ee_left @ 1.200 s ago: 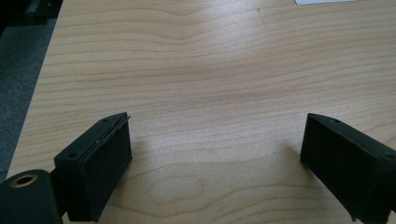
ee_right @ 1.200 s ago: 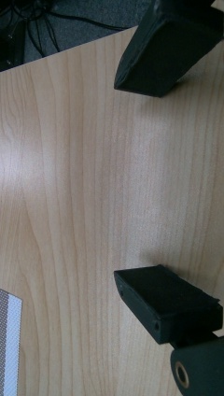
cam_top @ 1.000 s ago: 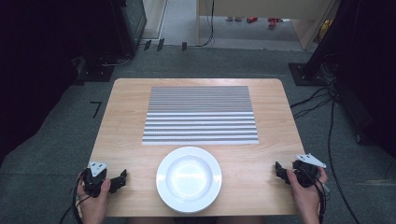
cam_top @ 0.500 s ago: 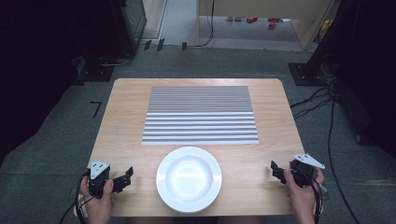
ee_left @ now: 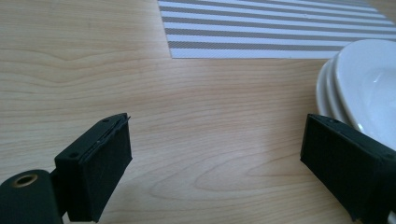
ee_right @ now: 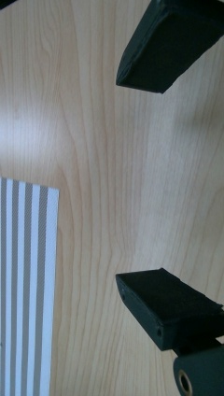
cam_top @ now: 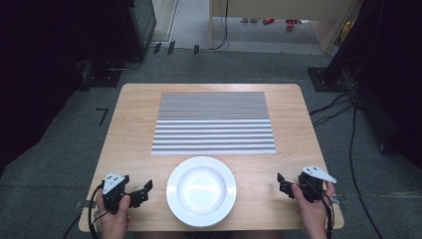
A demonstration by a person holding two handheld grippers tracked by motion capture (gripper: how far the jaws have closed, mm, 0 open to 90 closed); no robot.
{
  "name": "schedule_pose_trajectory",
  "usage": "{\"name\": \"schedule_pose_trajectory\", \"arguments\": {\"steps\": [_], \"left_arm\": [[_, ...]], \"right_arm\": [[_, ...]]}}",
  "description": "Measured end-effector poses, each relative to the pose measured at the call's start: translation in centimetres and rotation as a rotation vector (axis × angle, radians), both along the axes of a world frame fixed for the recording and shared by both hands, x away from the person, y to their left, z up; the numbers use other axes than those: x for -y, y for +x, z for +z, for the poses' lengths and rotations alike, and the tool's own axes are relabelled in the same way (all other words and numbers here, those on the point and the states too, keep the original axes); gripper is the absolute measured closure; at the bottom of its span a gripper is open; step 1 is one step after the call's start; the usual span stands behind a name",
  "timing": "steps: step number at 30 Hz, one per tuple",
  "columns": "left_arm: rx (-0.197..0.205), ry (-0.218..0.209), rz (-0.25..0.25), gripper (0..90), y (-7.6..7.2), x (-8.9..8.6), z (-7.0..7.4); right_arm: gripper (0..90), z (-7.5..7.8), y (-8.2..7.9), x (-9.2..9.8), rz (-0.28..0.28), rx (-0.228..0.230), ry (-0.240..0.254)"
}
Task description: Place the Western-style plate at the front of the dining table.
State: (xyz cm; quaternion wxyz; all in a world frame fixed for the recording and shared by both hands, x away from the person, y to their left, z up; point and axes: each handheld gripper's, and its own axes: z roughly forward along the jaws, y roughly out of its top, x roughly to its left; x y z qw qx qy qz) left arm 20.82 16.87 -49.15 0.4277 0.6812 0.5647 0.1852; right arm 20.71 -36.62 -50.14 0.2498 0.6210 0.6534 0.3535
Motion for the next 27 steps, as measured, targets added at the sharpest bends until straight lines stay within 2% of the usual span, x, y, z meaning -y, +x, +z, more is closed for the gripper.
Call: {"name": "schedule_pose_trajectory", "arguments": {"steps": [9,14,27], "left_arm": [[0.013,-0.019,-0.027,8.8,-0.4,0.8,0.4],[0.017,-0.024,-0.039,8.8,-0.6,1.2,0.5],[0.024,-0.044,-0.068,8.9,-1.0,2.2,0.7]], "right_arm": [[6.2,0.4,-0.4,-2.0,0.053,0.014,0.013],[6.2,0.6,-0.6,-3.2,0.084,0.015,0.038],[6.3,0.8,-1.0,-4.5,0.116,0.025,0.06]]}}
